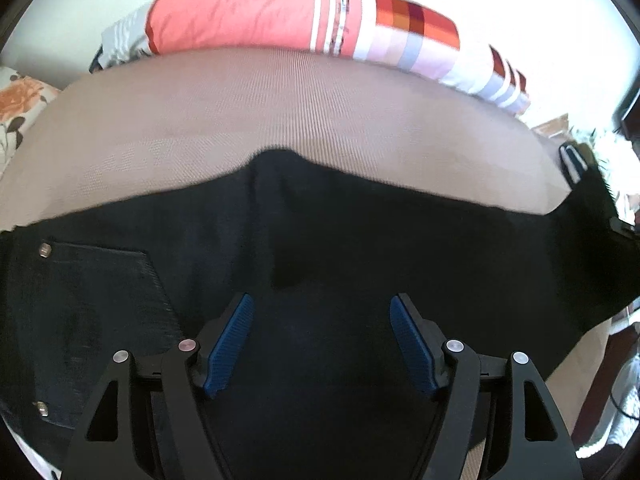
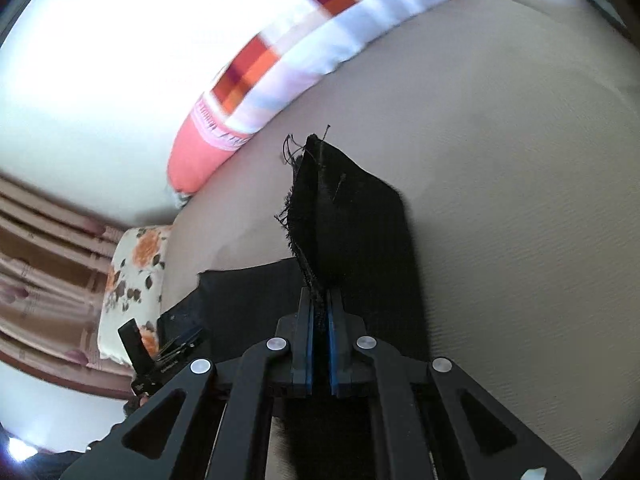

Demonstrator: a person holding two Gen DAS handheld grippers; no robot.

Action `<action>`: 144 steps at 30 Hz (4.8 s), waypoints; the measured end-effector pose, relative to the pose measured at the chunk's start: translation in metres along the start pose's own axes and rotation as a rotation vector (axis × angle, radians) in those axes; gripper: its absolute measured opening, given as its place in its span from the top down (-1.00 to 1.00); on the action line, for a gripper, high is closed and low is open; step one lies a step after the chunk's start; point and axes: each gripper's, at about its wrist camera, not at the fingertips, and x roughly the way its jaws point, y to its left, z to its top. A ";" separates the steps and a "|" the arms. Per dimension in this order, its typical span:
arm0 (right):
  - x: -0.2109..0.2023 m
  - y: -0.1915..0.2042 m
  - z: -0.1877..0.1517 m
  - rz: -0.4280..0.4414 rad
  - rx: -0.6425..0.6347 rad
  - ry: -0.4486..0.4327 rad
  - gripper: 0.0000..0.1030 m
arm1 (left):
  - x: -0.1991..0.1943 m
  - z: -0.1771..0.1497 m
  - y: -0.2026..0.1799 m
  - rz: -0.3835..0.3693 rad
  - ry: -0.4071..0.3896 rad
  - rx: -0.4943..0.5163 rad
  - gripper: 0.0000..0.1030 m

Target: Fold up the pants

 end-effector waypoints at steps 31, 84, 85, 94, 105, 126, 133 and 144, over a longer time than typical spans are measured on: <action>0.266 0.202 -0.064 -0.017 -0.348 0.377 0.52 | -0.071 -0.018 0.060 -0.232 -0.042 -0.104 -0.37; 0.140 0.108 -0.084 -0.312 -0.263 0.087 0.18 | -0.012 -0.027 0.007 -0.196 0.175 -0.053 0.85; 0.138 0.110 -0.082 -0.323 -0.276 0.074 0.18 | -0.019 -0.022 0.001 -0.158 0.130 -0.014 0.80; 0.154 0.117 -0.027 -0.432 -0.361 0.006 0.18 | -0.004 0.024 -0.017 -0.120 0.014 0.071 0.49; 0.185 0.120 -0.018 -0.513 -0.429 0.035 0.17 | 0.046 0.039 -0.018 -0.109 0.092 0.066 0.44; 0.170 0.138 -0.080 -0.499 -0.471 0.104 0.17 | -0.057 -0.003 0.050 -0.096 0.068 -0.064 0.10; 0.185 0.156 -0.103 -0.442 -0.503 0.156 0.15 | -0.118 0.005 0.114 -0.007 0.002 -0.126 -0.04; 0.220 0.205 -0.130 -0.349 -0.593 0.250 0.08 | -0.142 -0.019 0.208 0.067 0.013 -0.233 -0.07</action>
